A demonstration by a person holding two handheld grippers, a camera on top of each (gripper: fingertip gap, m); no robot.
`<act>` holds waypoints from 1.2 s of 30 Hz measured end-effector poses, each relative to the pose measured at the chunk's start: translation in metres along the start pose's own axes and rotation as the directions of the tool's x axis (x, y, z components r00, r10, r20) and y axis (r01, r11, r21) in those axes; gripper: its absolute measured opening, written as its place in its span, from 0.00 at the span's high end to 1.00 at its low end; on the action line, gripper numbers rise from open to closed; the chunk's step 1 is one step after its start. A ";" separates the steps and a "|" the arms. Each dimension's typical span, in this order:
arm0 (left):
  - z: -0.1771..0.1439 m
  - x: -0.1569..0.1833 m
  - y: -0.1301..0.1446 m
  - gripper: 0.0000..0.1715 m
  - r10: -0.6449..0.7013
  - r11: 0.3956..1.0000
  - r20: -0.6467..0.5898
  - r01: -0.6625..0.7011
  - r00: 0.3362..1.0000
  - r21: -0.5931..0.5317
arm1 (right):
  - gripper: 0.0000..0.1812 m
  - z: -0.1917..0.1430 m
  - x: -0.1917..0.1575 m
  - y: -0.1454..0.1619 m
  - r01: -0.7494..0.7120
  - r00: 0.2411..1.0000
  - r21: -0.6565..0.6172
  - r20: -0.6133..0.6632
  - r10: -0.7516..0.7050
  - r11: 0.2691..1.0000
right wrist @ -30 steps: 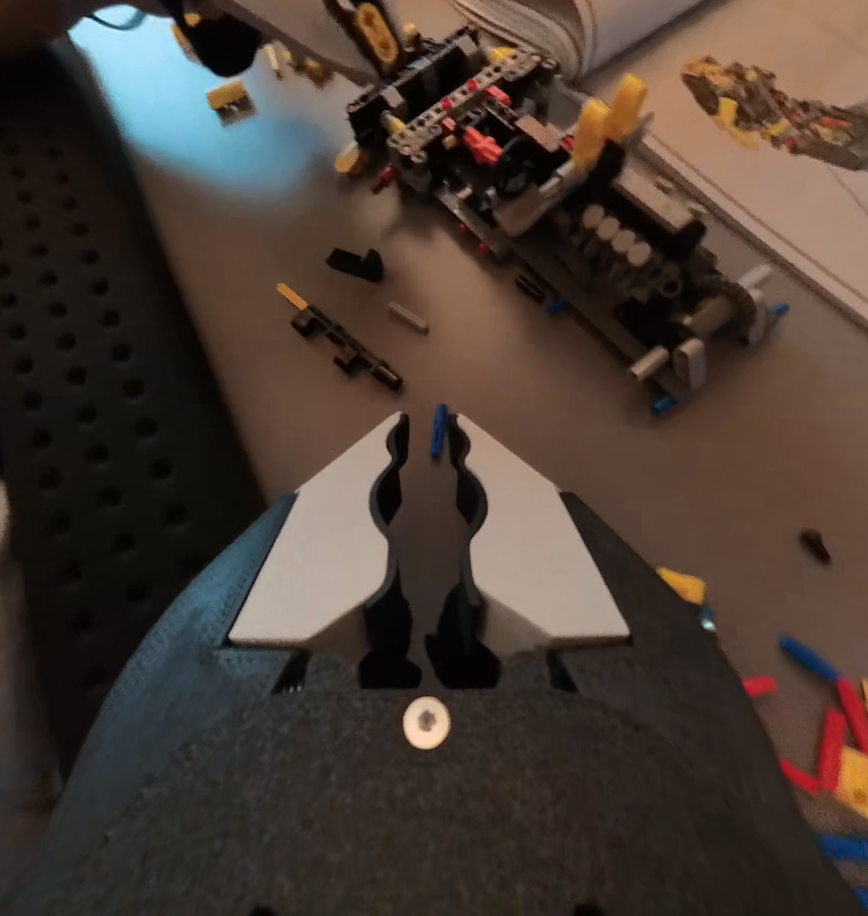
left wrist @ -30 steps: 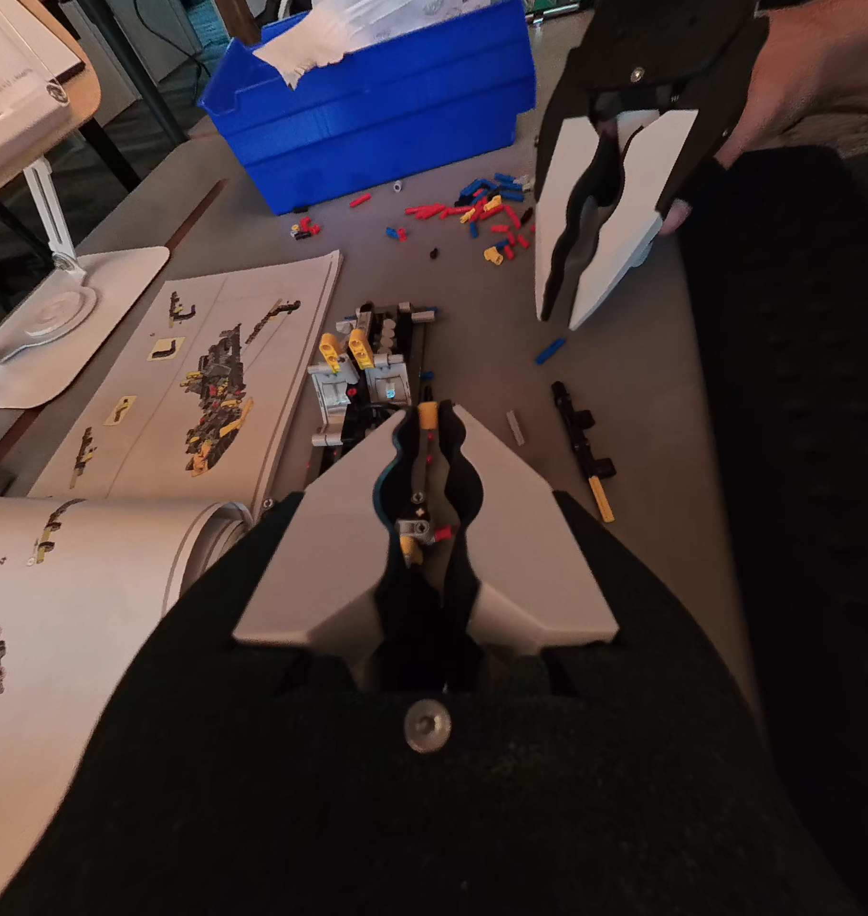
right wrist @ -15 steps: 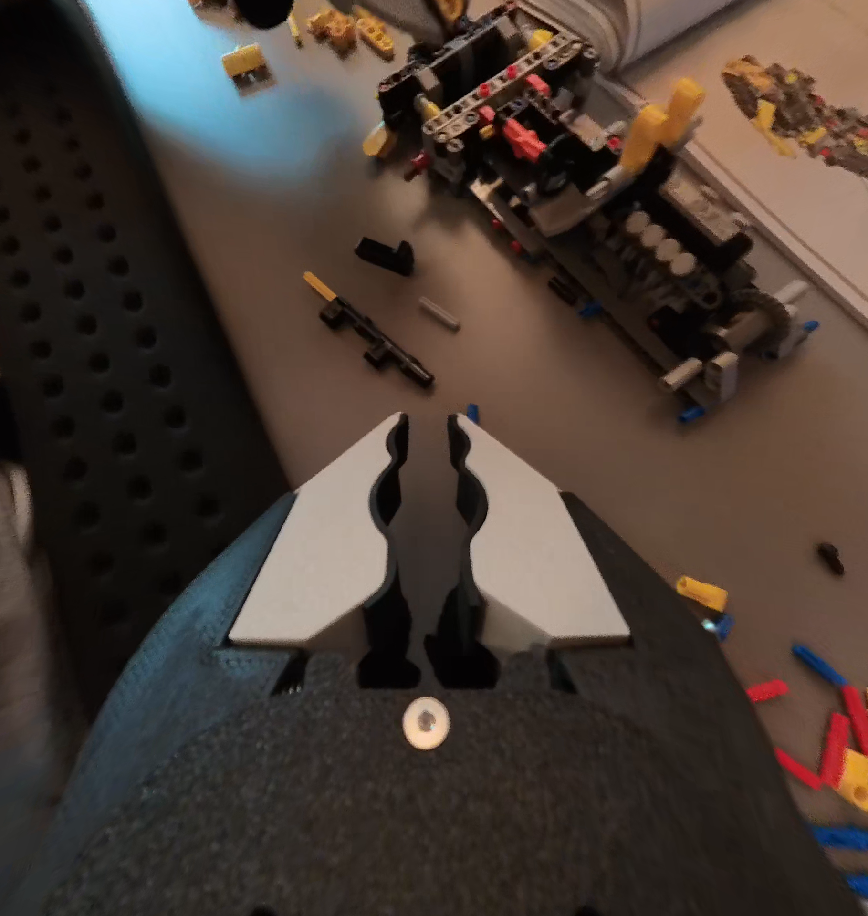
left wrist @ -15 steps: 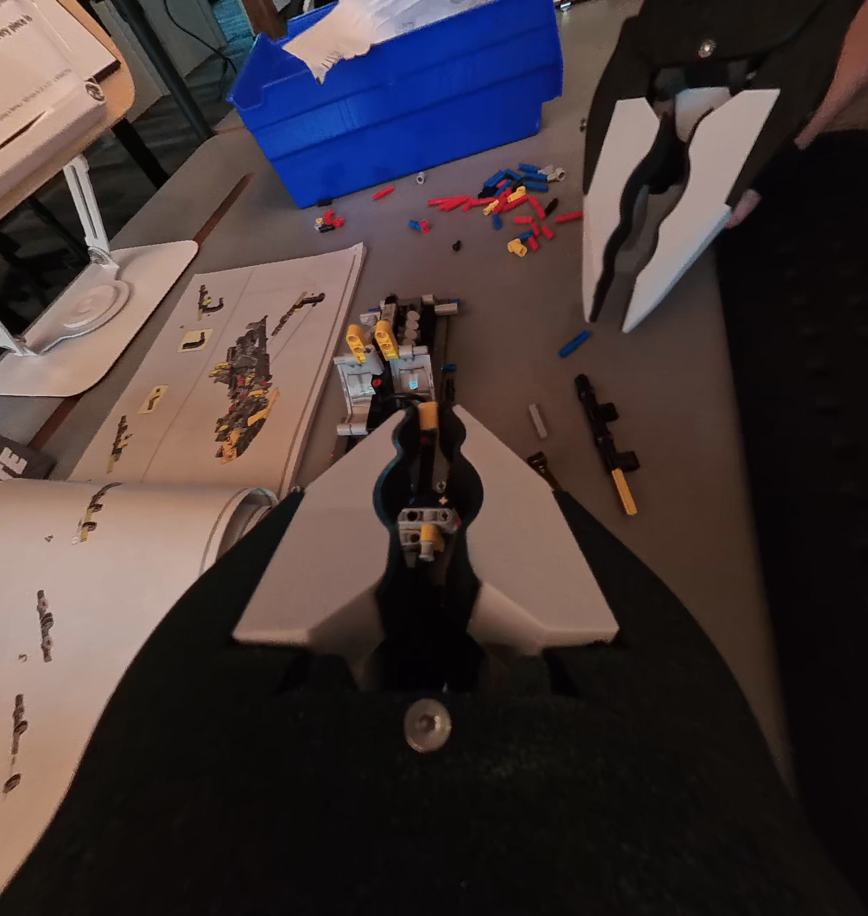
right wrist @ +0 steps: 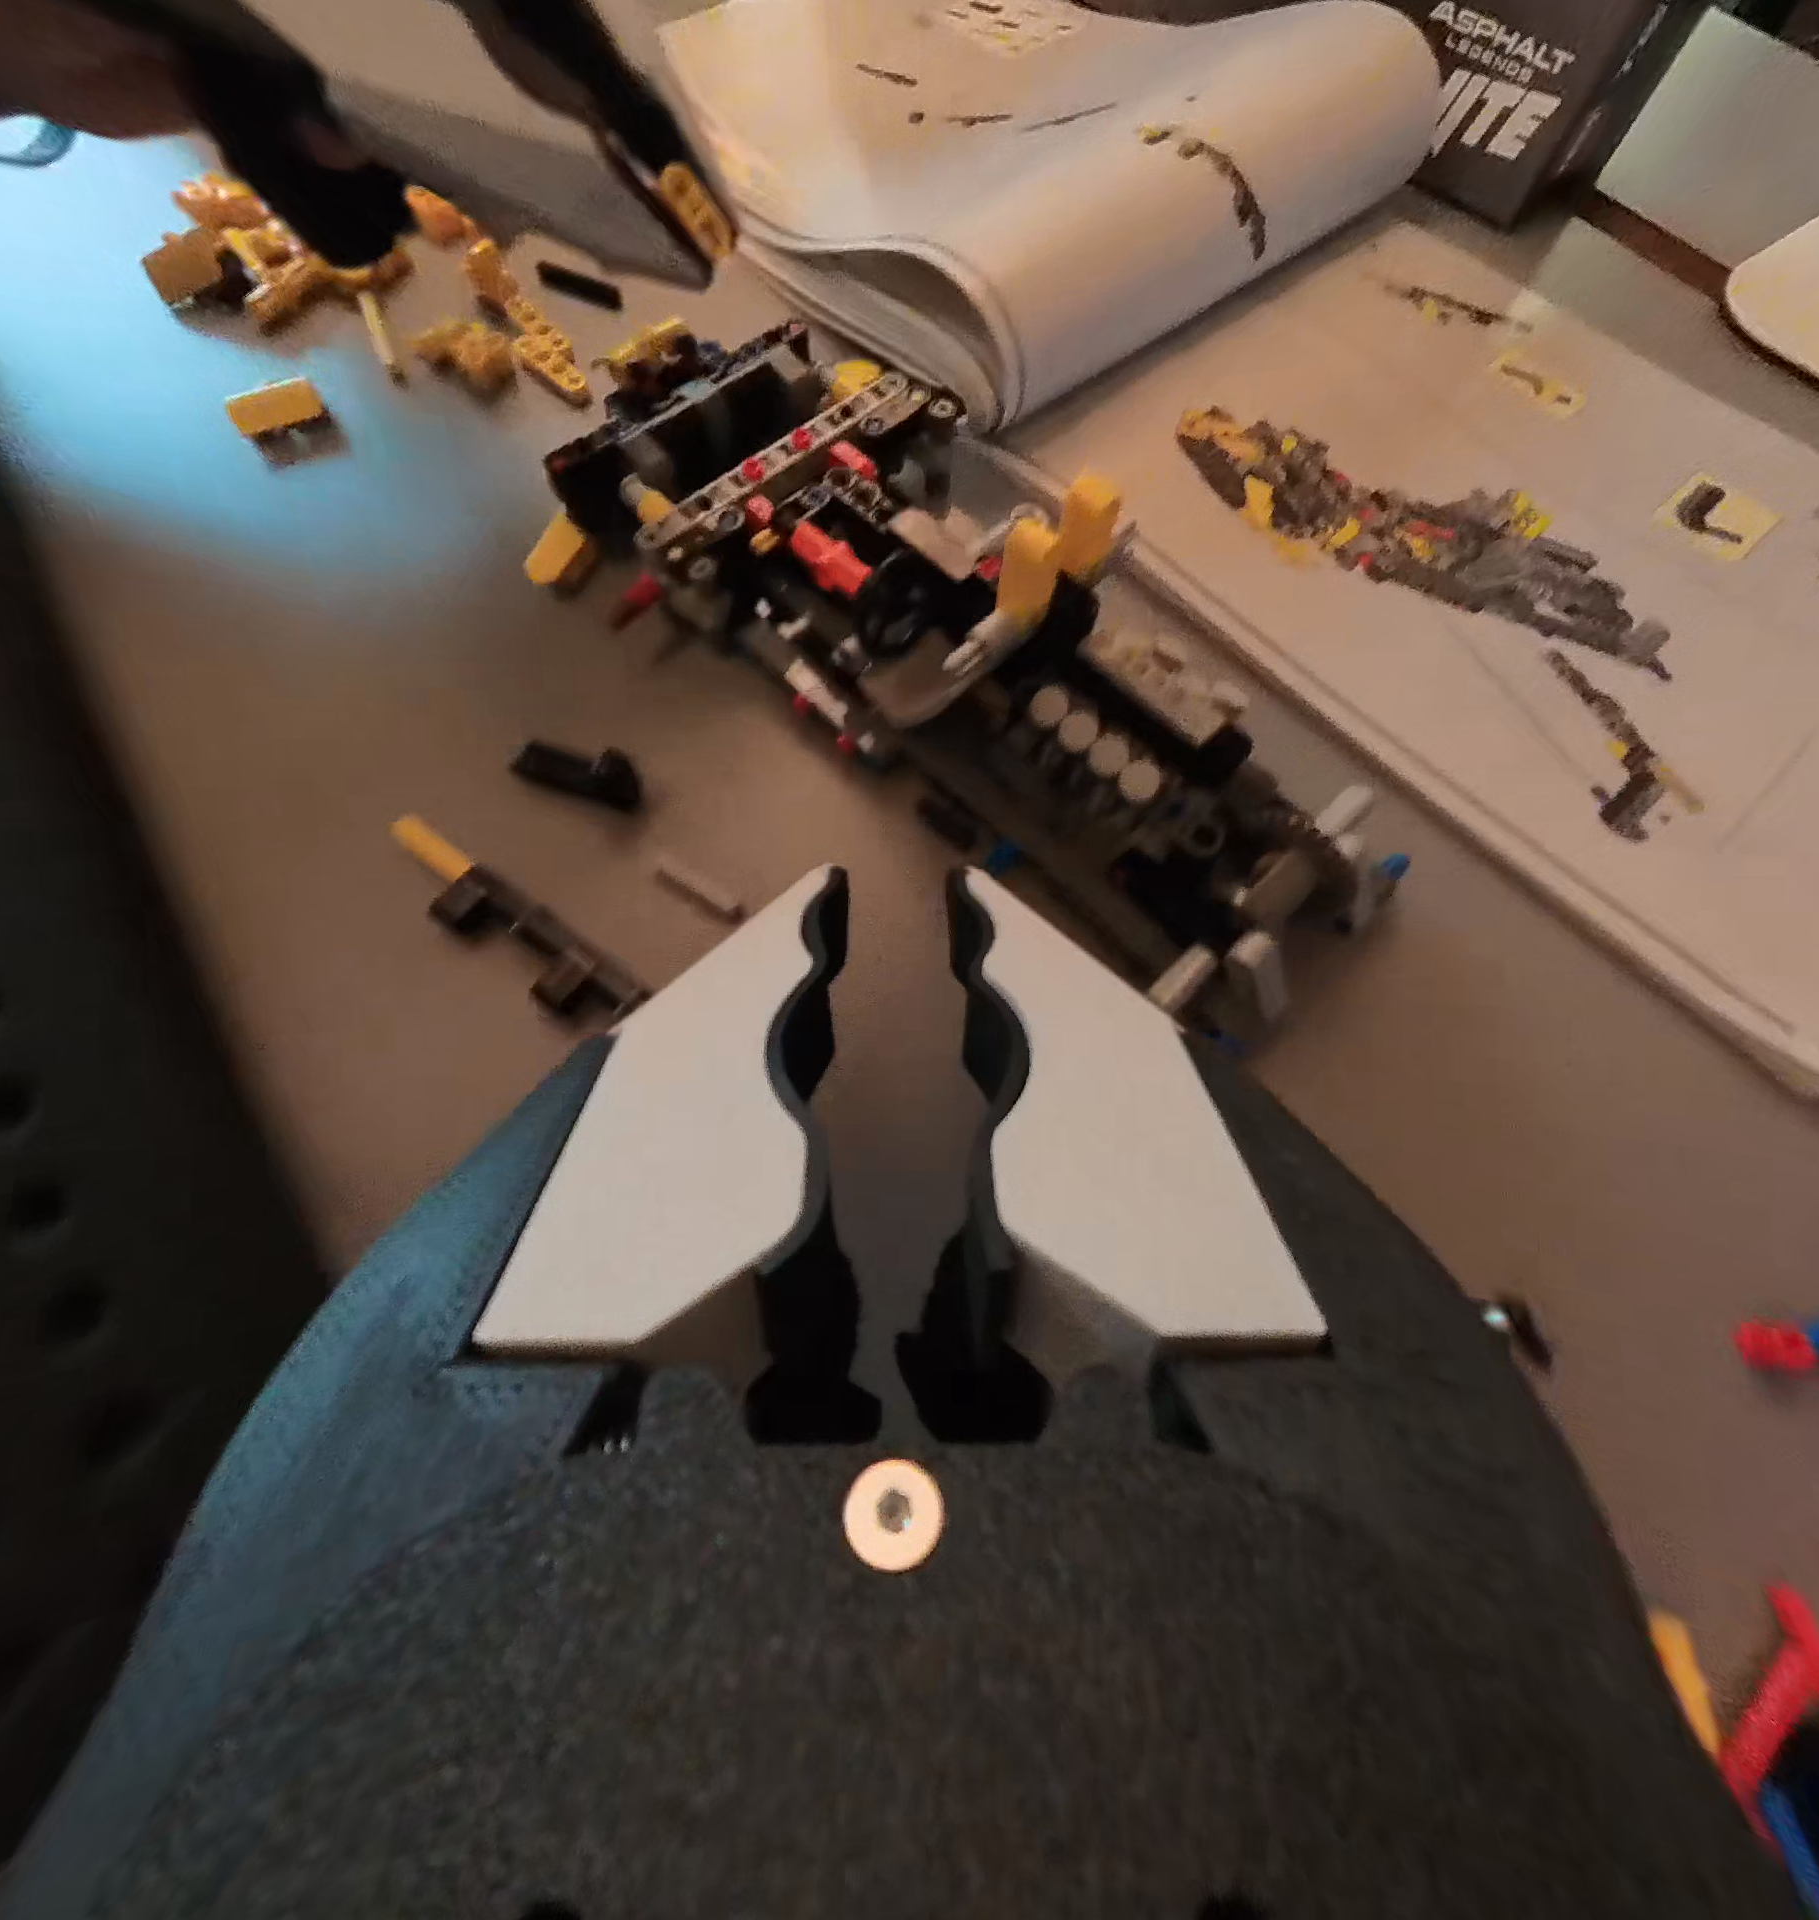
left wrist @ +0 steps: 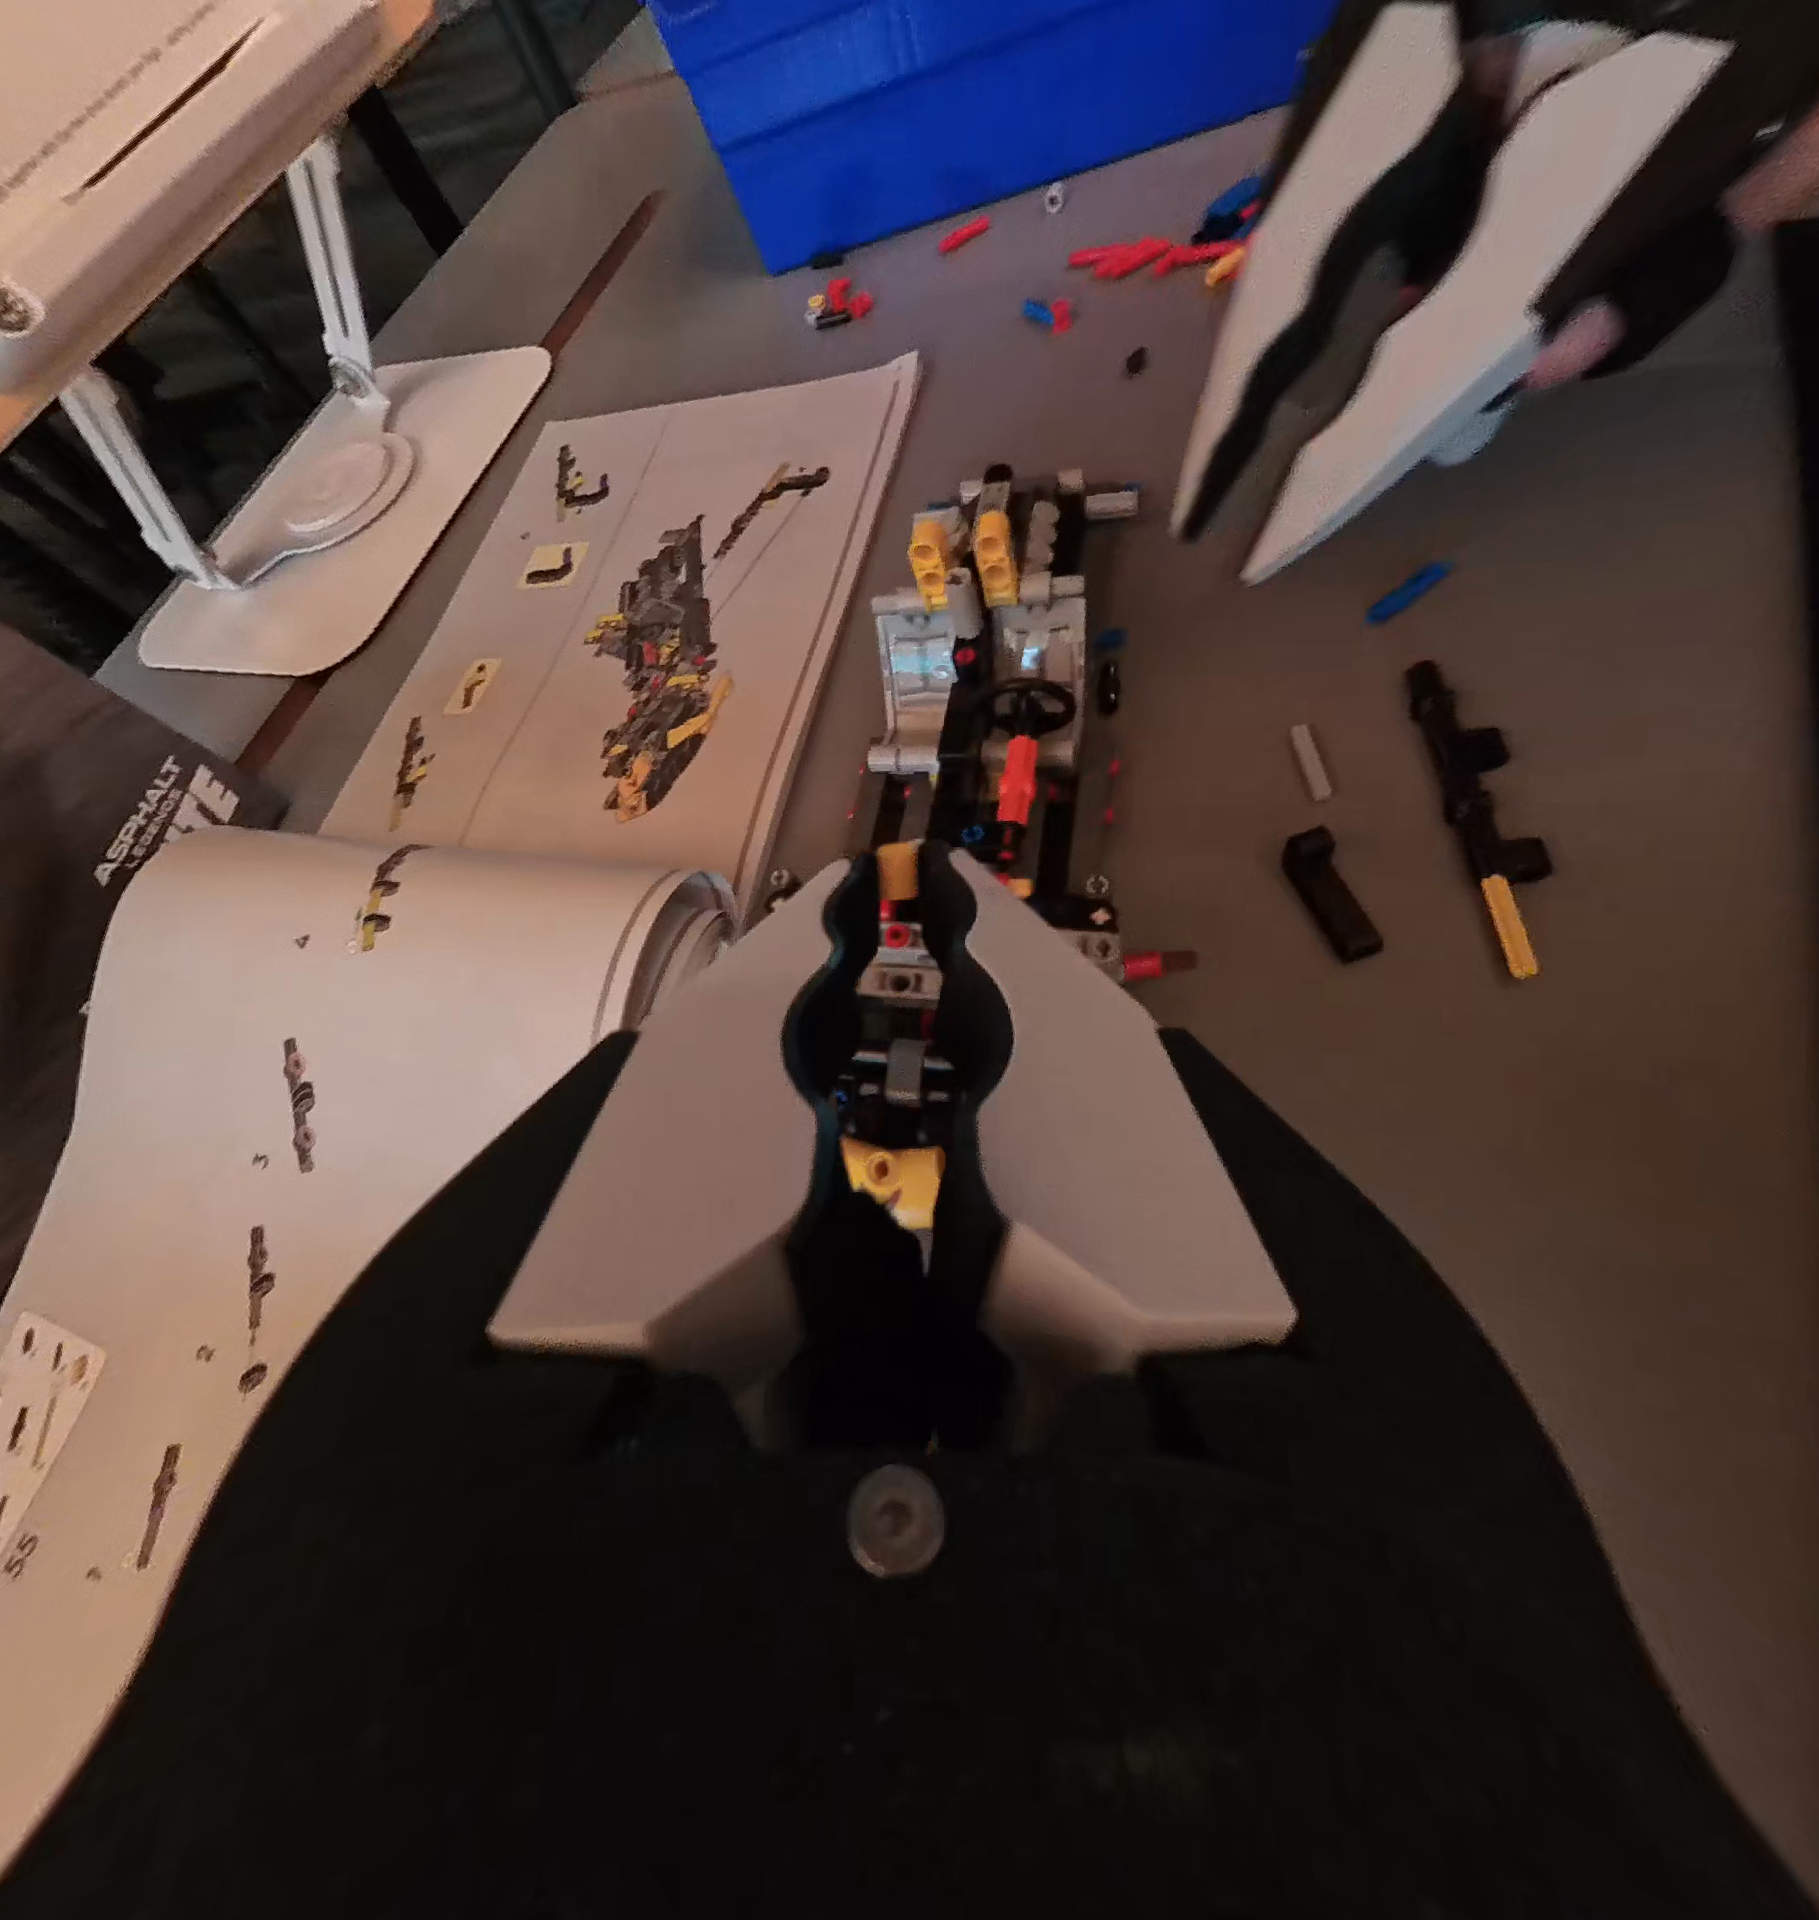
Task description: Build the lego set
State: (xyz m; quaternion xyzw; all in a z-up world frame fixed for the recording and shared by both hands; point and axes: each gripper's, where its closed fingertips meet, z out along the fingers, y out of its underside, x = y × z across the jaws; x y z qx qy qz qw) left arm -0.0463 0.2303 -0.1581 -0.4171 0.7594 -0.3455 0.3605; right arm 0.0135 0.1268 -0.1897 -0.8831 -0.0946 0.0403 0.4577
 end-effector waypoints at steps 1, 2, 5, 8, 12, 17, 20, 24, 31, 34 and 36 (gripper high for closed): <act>0.001 0.003 0.000 0.97 0.013 1.000 -0.007 -0.013 1.000 0.001 | 0.90 0.007 0.003 -0.004 0.012 1.000 0.008 0.005 -0.012 1.000; 0.002 0.005 0.000 0.97 0.021 1.000 -0.013 -0.021 1.000 0.001 | 0.90 0.014 0.004 -0.006 0.031 0.999 0.007 0.015 -0.031 0.999; 0.001 0.005 0.000 0.97 0.023 1.000 -0.014 -0.023 1.000 0.000 | 0.89 0.027 0.002 0.000 0.072 0.995 -0.057 0.069 -0.068 0.996; -0.001 0.004 -0.002 0.98 0.019 1.000 -0.013 -0.019 1.000 0.007 | 0.89 0.033 0.005 0.005 0.121 0.992 -0.092 0.054 -0.117 0.988; -0.001 0.005 -0.001 0.97 0.025 1.000 -0.017 -0.025 1.000 0.000 | 0.89 0.038 0.008 0.003 0.148 0.989 -0.086 0.043 -0.144 0.985; 0.001 0.008 -0.001 0.98 0.042 0.999 -0.024 -0.042 0.999 -0.002 | 0.90 0.035 0.006 0.003 0.208 0.978 -0.116 0.054 -0.203 0.971; 0.000 0.009 -0.002 0.97 0.046 0.999 -0.024 -0.047 0.999 -0.003 | 0.91 0.035 0.002 0.004 0.215 0.975 -0.114 0.074 -0.208 0.970; 0.001 0.010 -0.001 0.98 0.050 0.999 -0.030 -0.050 0.998 -0.005 | 0.92 0.040 0.007 0.006 0.226 0.974 -0.121 0.054 -0.221 0.967; 0.002 0.014 0.000 0.97 0.060 0.998 -0.042 -0.061 0.997 -0.016 | 0.95 0.042 0.002 0.010 0.189 0.978 -0.142 0.119 -0.173 0.972; 0.002 0.018 -0.001 0.97 0.063 0.998 -0.056 -0.064 0.996 -0.015 | 0.97 0.040 0.000 0.012 0.166 0.979 -0.138 0.140 -0.146 0.976; 0.003 0.024 -0.005 0.98 0.059 0.998 -0.080 -0.060 0.995 0.000 | 0.97 0.040 0.000 0.012 0.155 0.980 -0.137 0.145 -0.135 0.978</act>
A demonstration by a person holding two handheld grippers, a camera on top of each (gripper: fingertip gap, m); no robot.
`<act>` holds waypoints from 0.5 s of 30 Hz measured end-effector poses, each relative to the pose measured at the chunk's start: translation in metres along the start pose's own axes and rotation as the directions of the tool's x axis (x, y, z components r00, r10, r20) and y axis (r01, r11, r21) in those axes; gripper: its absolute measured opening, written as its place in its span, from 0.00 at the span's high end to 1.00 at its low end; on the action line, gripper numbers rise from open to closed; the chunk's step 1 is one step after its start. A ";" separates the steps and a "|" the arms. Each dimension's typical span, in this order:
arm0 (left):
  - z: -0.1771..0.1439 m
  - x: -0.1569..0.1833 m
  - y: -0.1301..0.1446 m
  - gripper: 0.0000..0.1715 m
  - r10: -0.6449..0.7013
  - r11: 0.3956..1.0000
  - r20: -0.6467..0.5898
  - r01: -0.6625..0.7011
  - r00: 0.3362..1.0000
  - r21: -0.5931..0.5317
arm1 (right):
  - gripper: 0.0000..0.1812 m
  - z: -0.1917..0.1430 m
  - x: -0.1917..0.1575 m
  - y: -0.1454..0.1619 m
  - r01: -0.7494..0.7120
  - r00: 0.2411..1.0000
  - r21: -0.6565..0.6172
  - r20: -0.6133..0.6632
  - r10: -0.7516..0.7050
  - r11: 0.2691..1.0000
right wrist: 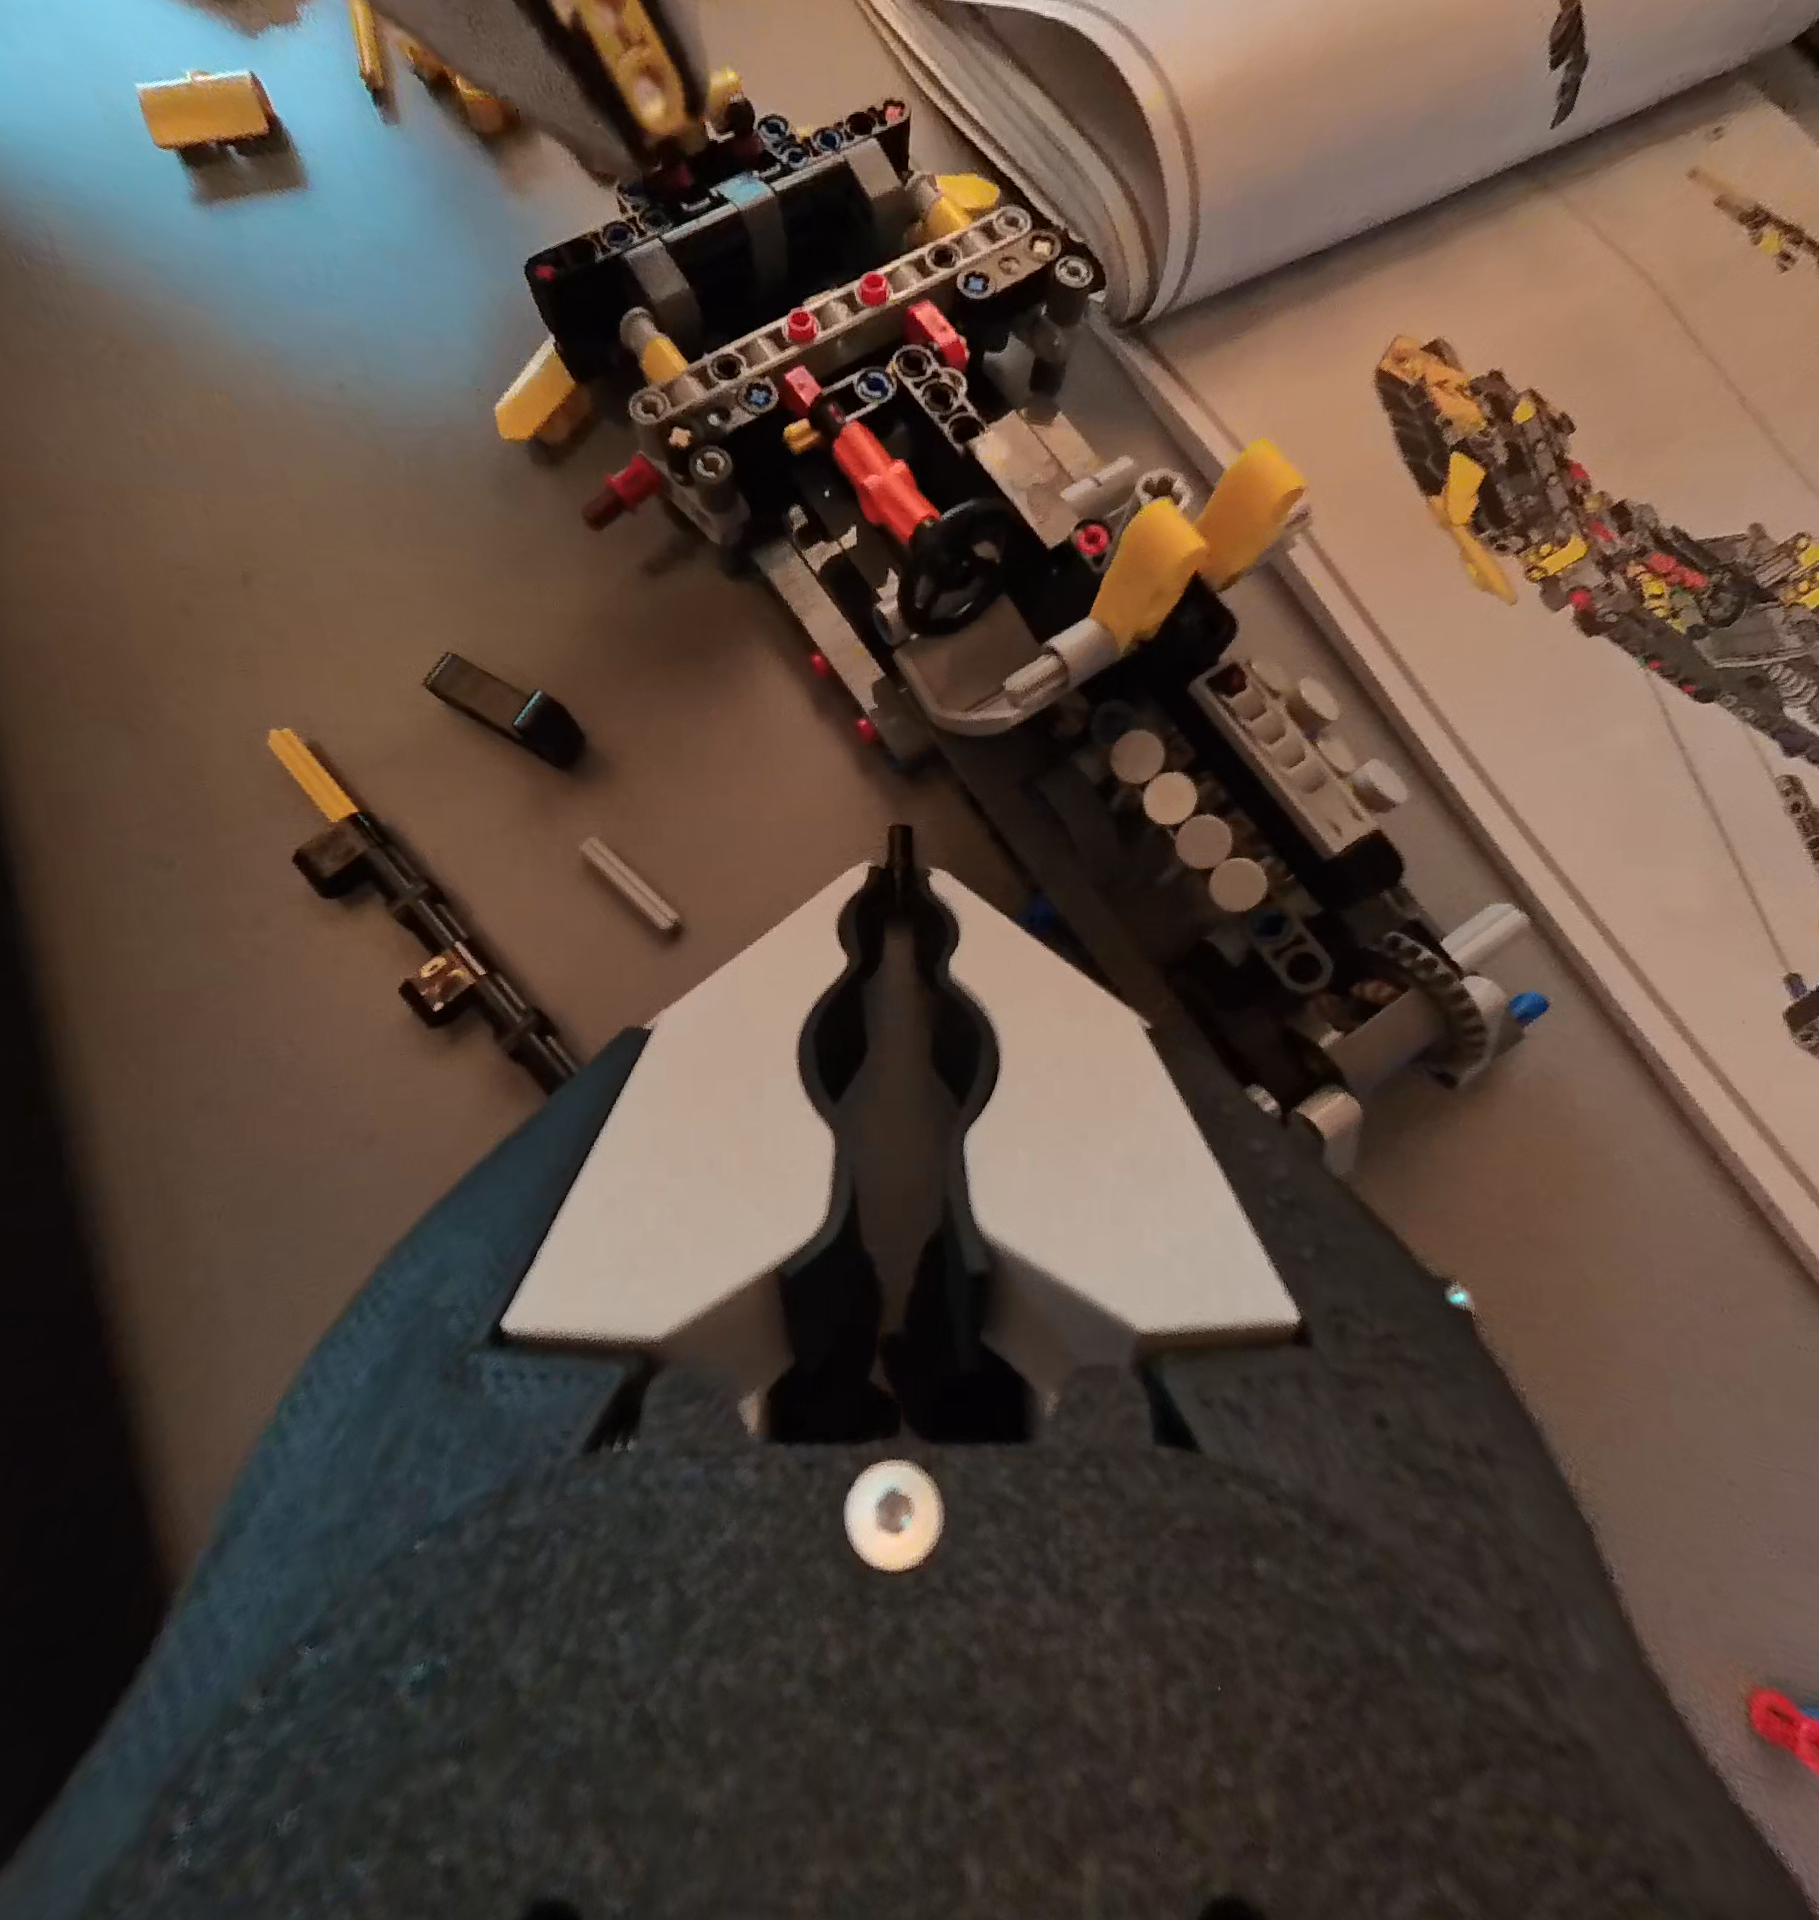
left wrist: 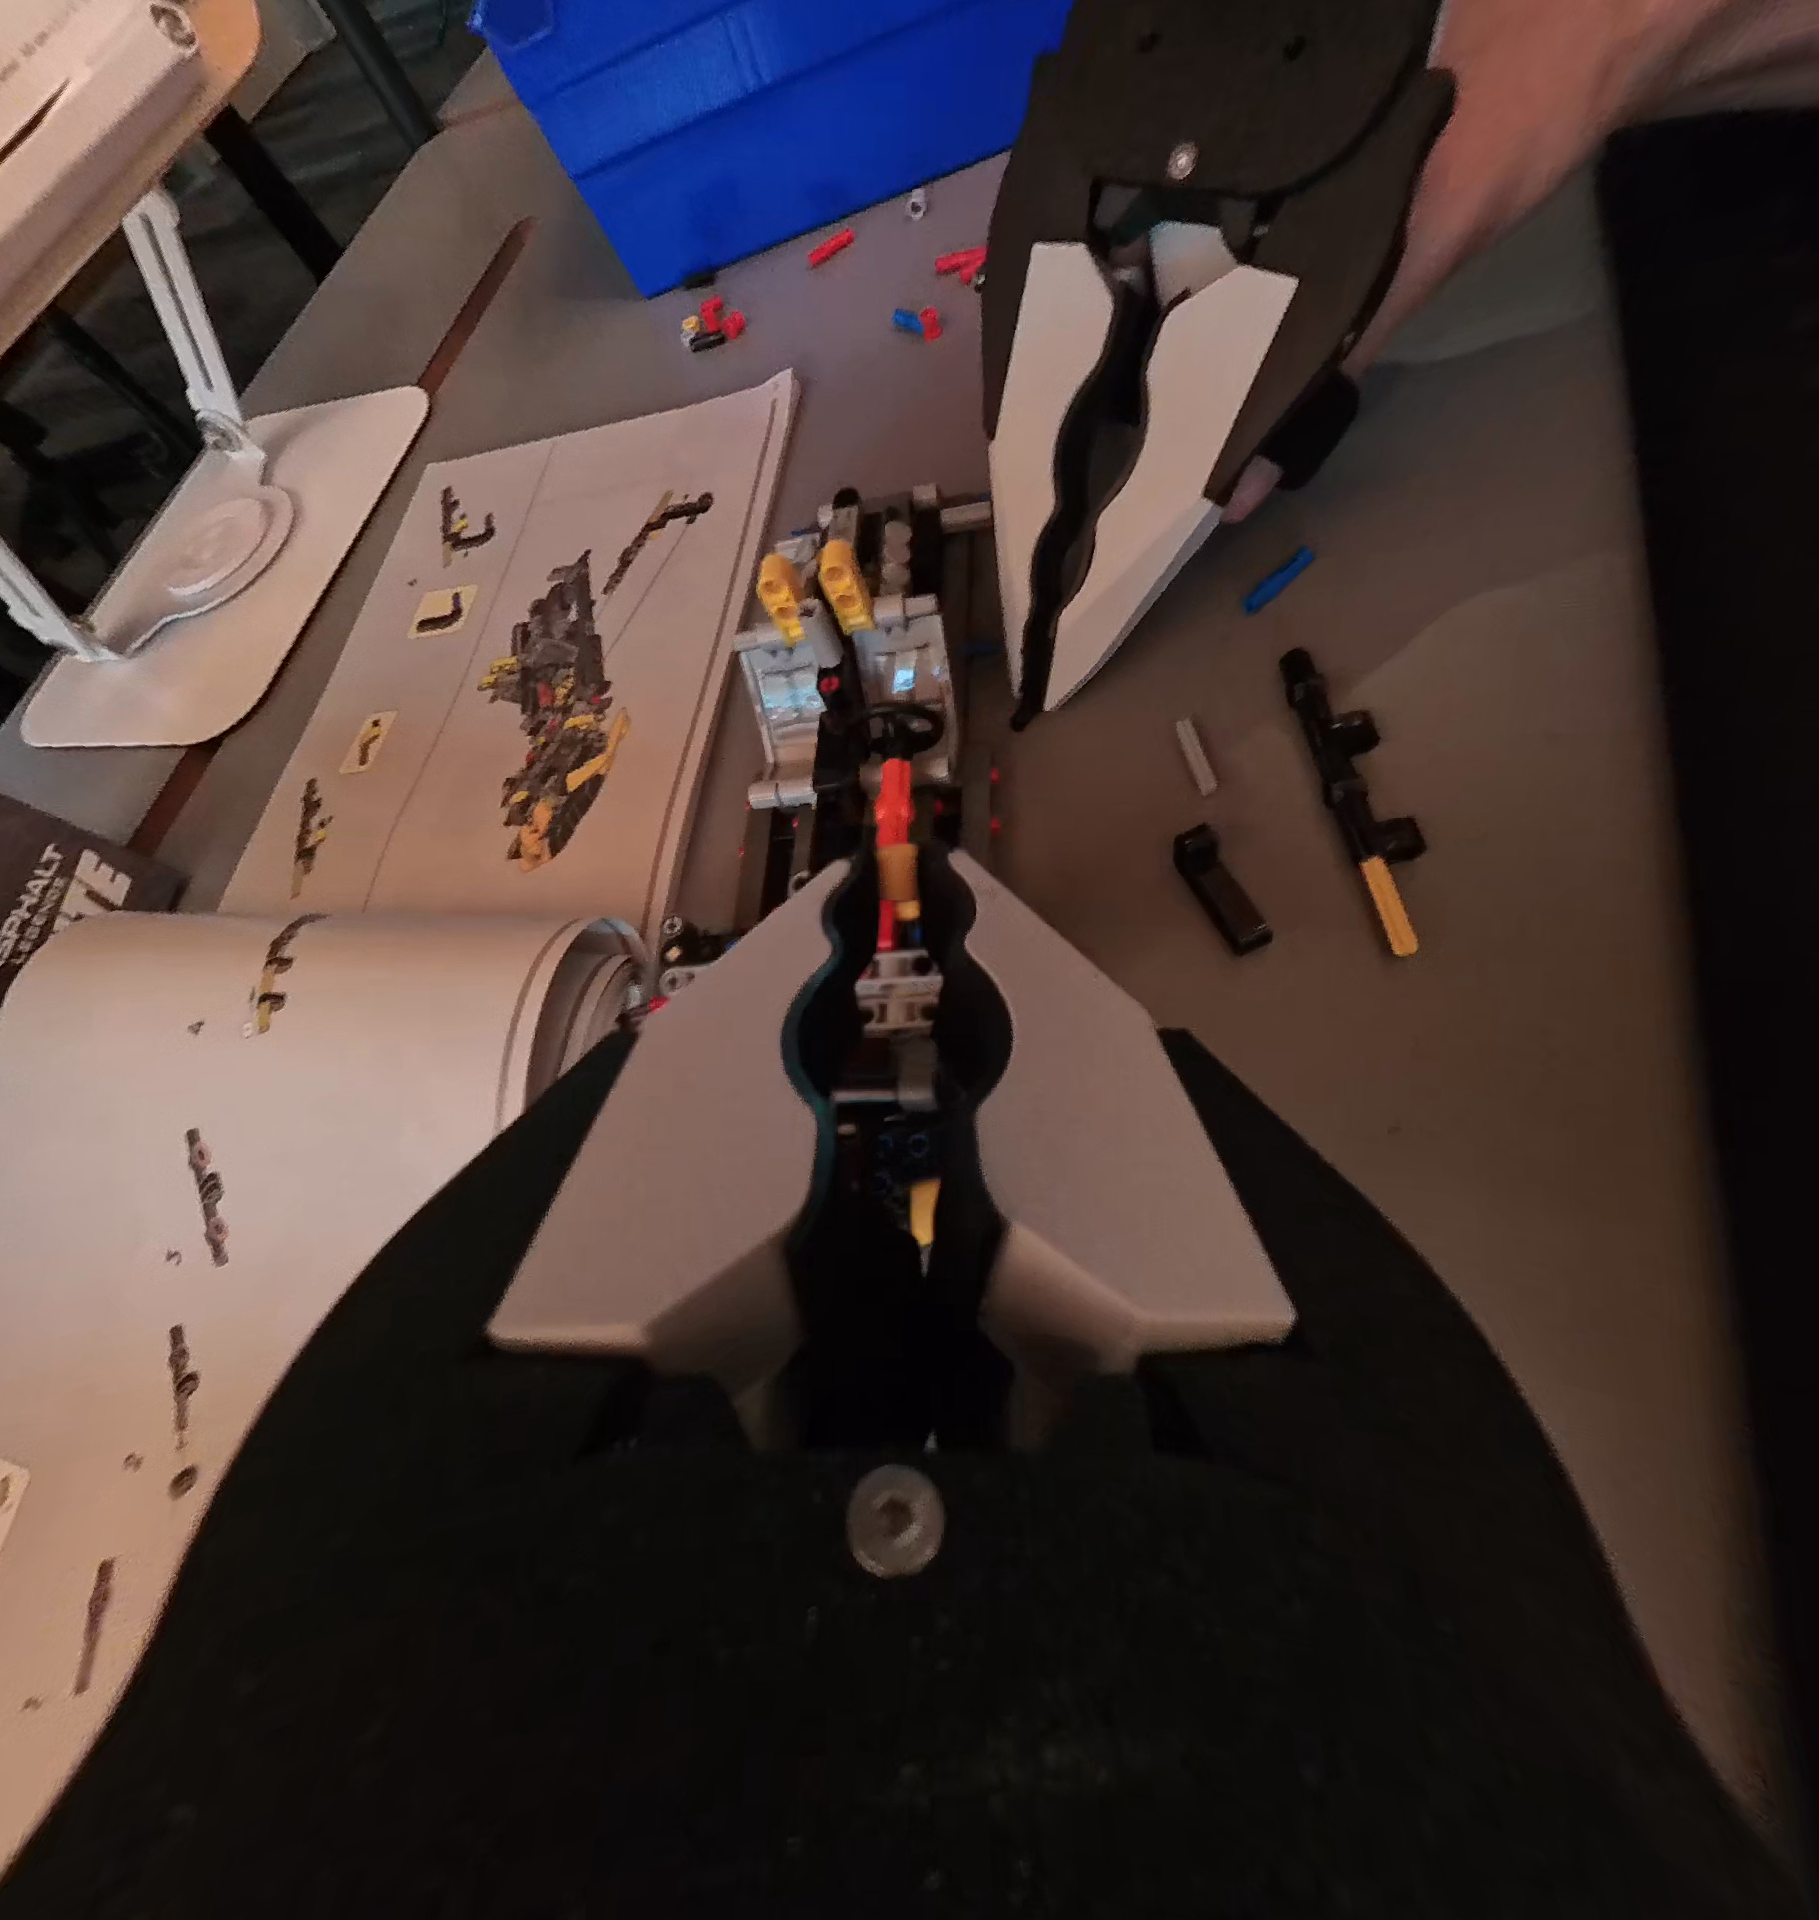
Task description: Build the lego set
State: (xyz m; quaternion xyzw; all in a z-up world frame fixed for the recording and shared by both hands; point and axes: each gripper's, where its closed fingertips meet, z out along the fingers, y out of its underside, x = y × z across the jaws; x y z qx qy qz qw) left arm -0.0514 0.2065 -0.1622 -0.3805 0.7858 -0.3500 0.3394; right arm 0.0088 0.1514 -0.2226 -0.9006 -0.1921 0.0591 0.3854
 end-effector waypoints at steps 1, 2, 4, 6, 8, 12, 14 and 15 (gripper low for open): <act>0.001 0.004 -0.002 0.97 0.003 1.000 -0.011 -0.003 1.000 0.007 | 0.97 0.000 -0.001 0.000 0.001 1.000 -0.006 0.006 -0.001 1.000; 0.003 0.008 -0.004 0.97 0.008 1.000 -0.021 -0.008 1.000 0.012 | 0.97 -0.001 -0.001 0.001 0.005 1.000 -0.016 0.006 -0.005 1.000; 0.009 0.018 -0.008 0.98 0.031 0.999 -0.036 -0.031 0.999 0.015 | 0.98 -0.007 -0.005 -0.009 0.016 1.000 0.031 0.010 -0.016 0.999; 0.015 0.028 -0.010 0.97 0.074 0.997 -0.042 -0.074 0.996 0.009 | 0.98 -0.018 -0.016 -0.031 -0.014 0.998 0.149 0.065 0.005 0.989; 0.019 0.036 -0.014 0.97 0.108 0.994 -0.043 -0.108 0.993 0.014 | 0.98 -0.026 -0.022 -0.046 -0.085 0.990 0.224 0.126 0.058 0.971; 0.020 0.039 -0.023 0.97 0.093 0.995 -0.027 -0.092 0.995 0.038 | 0.98 -0.043 -0.039 -0.068 -0.207 0.957 0.349 0.265 0.115 0.914; 0.019 0.038 -0.025 0.97 0.086 0.995 -0.023 -0.085 0.996 0.050 | 0.98 -0.043 -0.043 -0.069 -0.195 0.960 0.353 0.258 0.105 0.915; 0.019 0.039 -0.027 0.97 0.085 0.995 -0.024 -0.083 0.996 0.058 | 0.98 -0.042 -0.044 -0.069 -0.187 0.963 0.355 0.252 0.099 0.916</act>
